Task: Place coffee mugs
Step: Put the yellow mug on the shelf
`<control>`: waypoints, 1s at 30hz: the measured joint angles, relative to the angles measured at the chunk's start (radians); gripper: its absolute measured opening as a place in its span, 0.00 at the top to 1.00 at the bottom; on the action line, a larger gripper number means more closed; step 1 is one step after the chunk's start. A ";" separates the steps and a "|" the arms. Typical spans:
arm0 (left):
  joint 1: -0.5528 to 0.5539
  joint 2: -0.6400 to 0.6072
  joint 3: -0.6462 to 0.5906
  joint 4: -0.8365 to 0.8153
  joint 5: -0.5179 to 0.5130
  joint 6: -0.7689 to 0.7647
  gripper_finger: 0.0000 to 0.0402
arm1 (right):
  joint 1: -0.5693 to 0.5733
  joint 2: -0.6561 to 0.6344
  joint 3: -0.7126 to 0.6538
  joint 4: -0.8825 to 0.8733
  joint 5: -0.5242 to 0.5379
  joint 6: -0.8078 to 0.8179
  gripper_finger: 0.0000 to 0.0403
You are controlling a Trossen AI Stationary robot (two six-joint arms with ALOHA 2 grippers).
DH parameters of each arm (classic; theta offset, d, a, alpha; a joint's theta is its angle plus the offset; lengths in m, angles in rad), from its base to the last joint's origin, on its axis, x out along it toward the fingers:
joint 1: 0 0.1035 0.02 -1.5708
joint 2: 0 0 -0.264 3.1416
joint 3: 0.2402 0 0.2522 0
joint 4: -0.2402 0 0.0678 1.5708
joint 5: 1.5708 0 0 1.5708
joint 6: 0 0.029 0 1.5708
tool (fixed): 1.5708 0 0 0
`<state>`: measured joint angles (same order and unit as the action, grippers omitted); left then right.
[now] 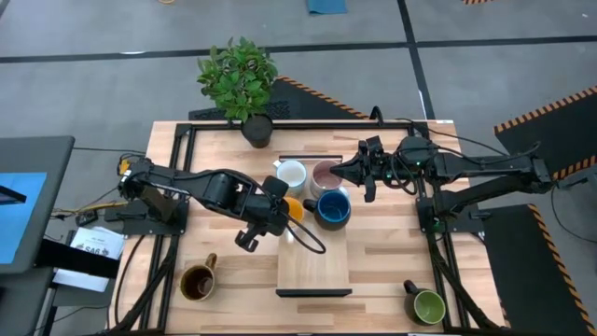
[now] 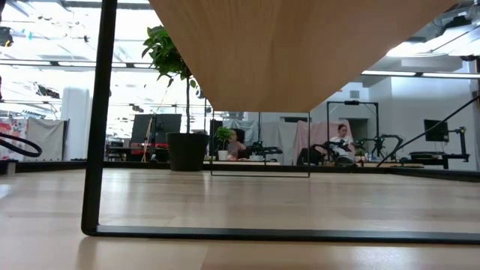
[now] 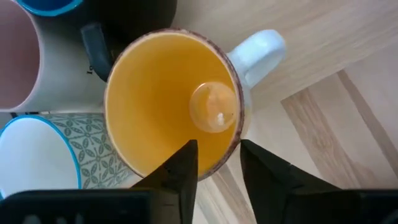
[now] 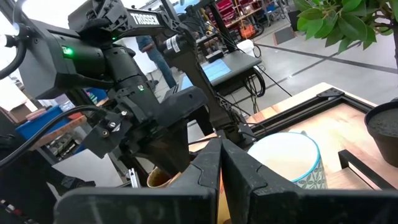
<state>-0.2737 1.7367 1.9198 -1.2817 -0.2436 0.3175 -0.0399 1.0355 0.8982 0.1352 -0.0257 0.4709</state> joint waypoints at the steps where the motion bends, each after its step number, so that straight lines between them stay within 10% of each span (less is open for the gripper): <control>1: 0.000 0.000 0.000 0.002 0.000 0.000 0.73 | 0.000 0.000 0.000 0.000 0.000 0.000 0.90; 30: 0.001 -0.013 0.003 -0.031 0.018 -0.132 0.70 | 0.000 0.000 0.000 -0.001 0.000 -0.008 0.90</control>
<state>-0.2729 1.7237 1.9232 -1.3122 -0.2253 0.1860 -0.0399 1.0355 0.8982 0.1341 -0.0257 0.4629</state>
